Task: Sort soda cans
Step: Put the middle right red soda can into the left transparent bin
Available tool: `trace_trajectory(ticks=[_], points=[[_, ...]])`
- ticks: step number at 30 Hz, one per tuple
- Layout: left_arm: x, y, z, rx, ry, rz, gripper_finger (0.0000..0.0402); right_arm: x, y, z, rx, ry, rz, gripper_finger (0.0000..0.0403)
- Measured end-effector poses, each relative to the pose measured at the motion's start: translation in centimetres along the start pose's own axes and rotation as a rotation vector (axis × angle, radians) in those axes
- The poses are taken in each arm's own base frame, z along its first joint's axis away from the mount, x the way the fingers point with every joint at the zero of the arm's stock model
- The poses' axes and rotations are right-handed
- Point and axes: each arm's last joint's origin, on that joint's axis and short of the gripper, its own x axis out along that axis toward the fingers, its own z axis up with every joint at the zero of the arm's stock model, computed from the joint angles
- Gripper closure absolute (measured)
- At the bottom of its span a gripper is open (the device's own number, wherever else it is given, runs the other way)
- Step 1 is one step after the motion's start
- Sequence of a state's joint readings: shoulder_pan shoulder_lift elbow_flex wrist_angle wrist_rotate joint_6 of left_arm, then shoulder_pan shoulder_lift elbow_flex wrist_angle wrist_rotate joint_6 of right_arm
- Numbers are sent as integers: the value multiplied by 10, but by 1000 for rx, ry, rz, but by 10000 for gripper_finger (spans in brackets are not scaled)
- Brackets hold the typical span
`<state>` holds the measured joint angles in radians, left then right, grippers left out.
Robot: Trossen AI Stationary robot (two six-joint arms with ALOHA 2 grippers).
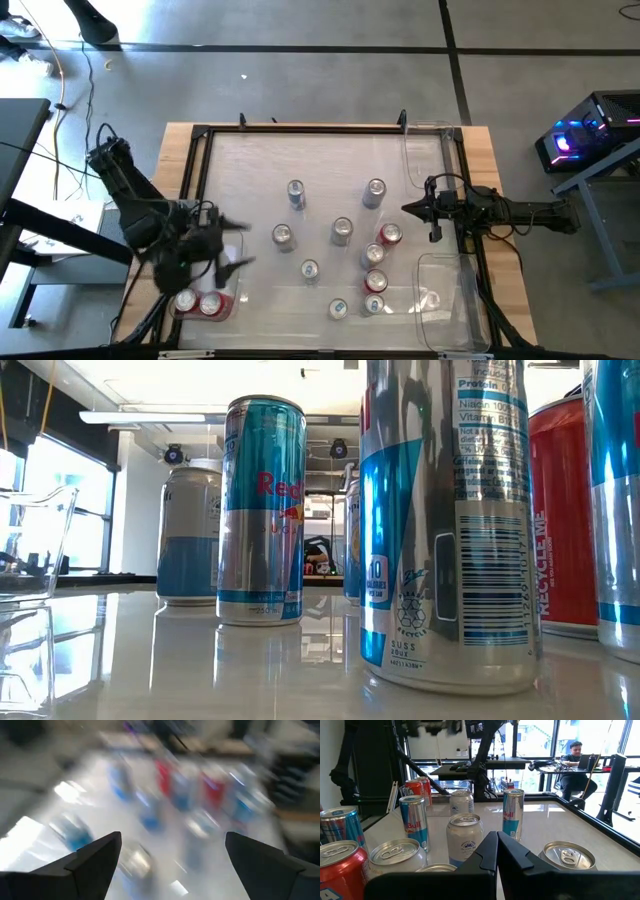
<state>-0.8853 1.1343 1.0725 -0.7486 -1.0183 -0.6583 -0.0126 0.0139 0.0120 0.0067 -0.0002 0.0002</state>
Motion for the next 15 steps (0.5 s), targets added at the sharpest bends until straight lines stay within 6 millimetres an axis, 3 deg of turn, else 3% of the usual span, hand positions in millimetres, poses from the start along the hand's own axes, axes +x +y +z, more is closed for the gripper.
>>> trace_trajectory(ticks=[3,7,11,15], points=[[19,9,20,55,-102,145,48,0,0,0,0,0,0,403],[51,15,38,129,-162,1,48,0,0,0,0,0,0,403],[84,21,34,120,-318,-228,48,0,0,0,0,0,0,403],[101,35,23,53,-353,-89,48,0,0,1,-19,-8,-7,403]])
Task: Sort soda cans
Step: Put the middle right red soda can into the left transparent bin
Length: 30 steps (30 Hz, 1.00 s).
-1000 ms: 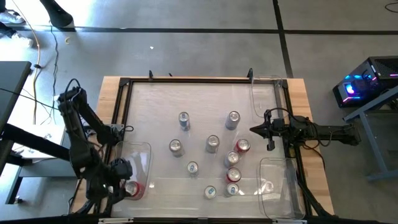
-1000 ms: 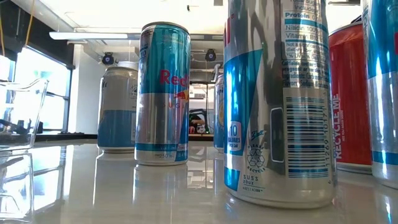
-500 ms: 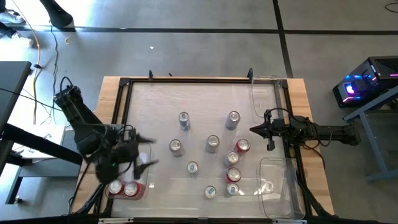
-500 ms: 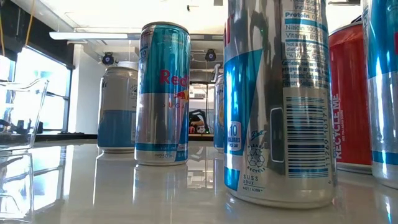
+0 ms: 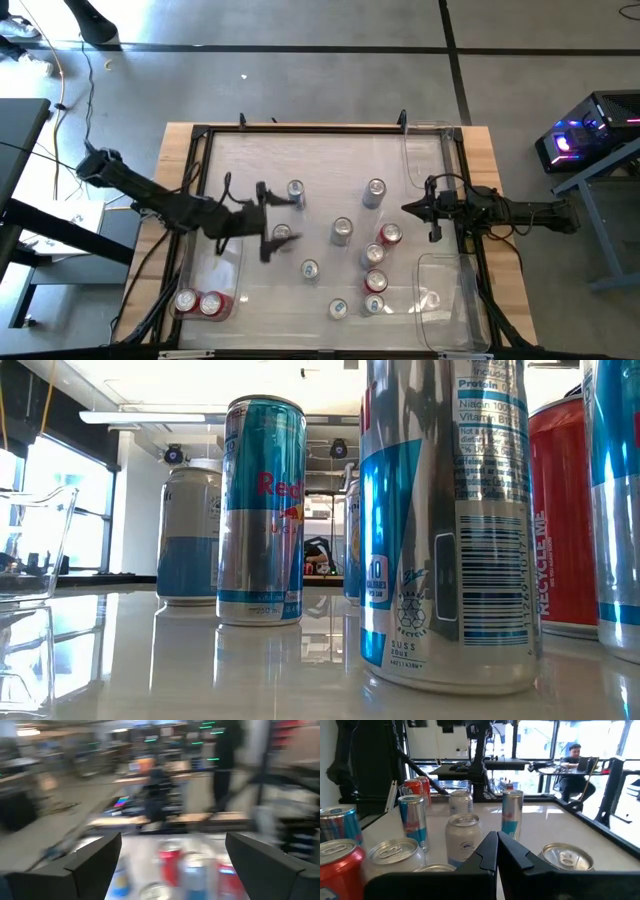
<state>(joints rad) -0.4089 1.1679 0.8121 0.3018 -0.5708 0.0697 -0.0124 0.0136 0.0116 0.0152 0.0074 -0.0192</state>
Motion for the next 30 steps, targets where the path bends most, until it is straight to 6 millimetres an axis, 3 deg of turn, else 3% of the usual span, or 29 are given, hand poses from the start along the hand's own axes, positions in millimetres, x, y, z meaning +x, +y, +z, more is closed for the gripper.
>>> trace_trajectory(ticks=[5,8,11,14,18,23,30], points=[[-4,14,-11,-14,55,292,48,0,-1,2,27,-25,-17,403],[-11,19,-10,22,83,324,48,0,-1,7,281,-77,-8,403],[-16,28,-8,0,105,275,48,-2,-3,21,384,-232,-57,403],[-17,41,-14,4,186,227,48,-4,-1,36,325,-381,31,403],[-18,60,-29,-43,223,292,48,-4,1,50,228,-506,75,398],[-18,76,-56,-118,212,375,48,11,-1,71,233,-337,-12,359],[-17,79,-62,-124,215,382,48,36,-3,131,273,238,-109,259]])
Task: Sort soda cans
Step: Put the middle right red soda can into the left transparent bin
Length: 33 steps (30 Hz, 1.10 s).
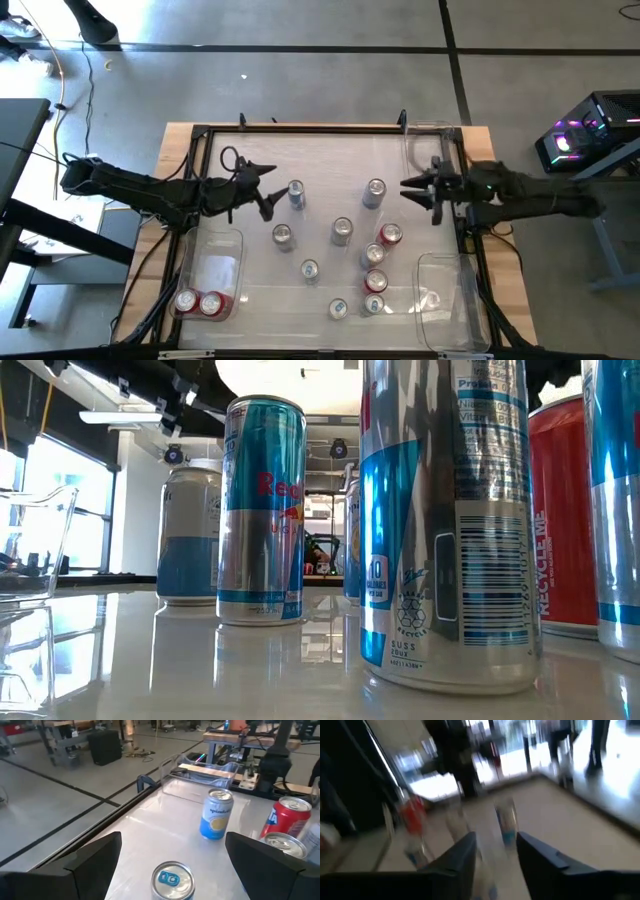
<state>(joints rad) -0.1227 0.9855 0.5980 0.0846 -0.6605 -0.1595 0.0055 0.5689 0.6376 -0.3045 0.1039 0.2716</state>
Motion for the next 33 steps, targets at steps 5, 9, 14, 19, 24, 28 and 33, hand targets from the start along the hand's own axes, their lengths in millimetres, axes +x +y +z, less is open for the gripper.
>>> trace_trajectory(ticks=[5,9,14,19,24,28,33], points=[[0,-2,3,37,-19,-71,48,27,12,23,-5,301,-65,175],[0,-3,3,62,-20,-99,48,56,23,27,-26,507,-58,115],[0,-3,3,87,-18,-98,48,86,41,17,-51,778,28,77],[0,-3,3,93,-17,-98,48,99,51,2,-106,1004,-2,75],[0,-3,3,99,-17,-99,48,107,54,-24,-199,1086,-23,75],[0,-3,3,99,-17,-99,48,111,50,-34,-221,1105,-46,75],[0,-3,3,100,-17,-99,48,113,47,-42,-257,1093,-42,75]])
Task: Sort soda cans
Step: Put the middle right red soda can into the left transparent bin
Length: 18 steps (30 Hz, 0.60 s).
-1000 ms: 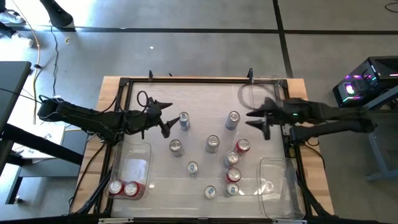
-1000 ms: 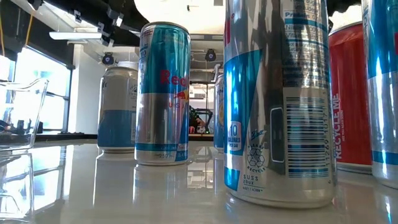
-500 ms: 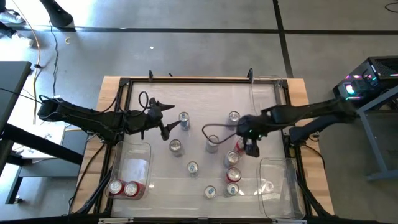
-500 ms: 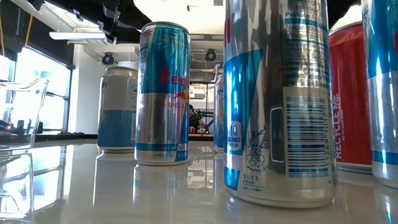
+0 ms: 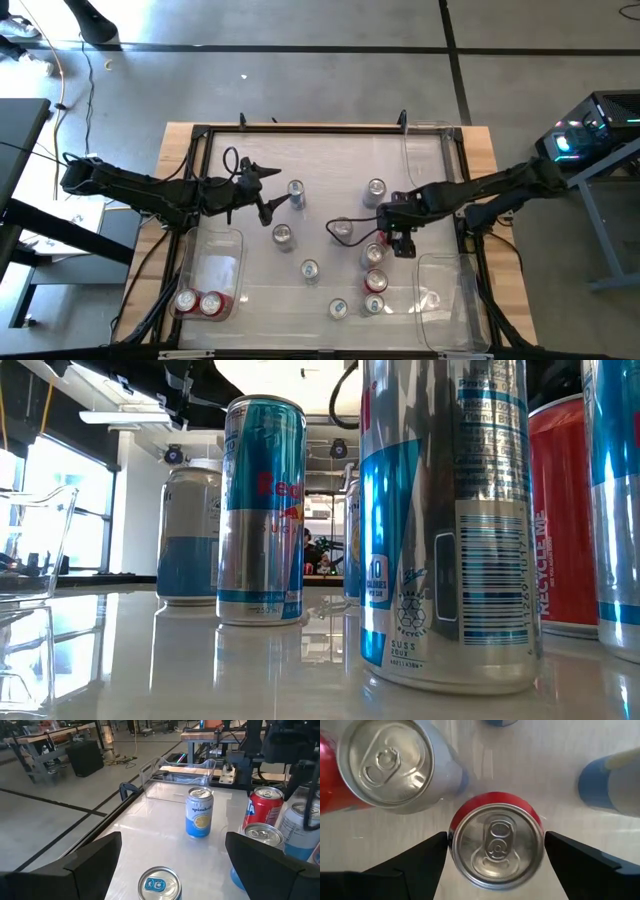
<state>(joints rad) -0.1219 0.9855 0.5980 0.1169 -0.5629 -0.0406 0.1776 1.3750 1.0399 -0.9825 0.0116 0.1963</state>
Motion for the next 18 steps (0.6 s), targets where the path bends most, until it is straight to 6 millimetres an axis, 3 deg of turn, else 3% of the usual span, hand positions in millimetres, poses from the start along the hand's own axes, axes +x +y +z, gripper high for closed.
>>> trace_trajectory(ticks=[7,12,16,18], points=[[0,0,0,-7,0,1,48,10,-1,-2,-21,-25,-11,79],[0,0,0,-7,-1,1,48,12,-2,-2,-11,-45,-37,111],[0,0,0,-7,-1,2,48,2,-3,1,18,-23,-97,126],[0,0,0,-8,-2,5,48,-13,-3,6,36,-22,-130,126]])
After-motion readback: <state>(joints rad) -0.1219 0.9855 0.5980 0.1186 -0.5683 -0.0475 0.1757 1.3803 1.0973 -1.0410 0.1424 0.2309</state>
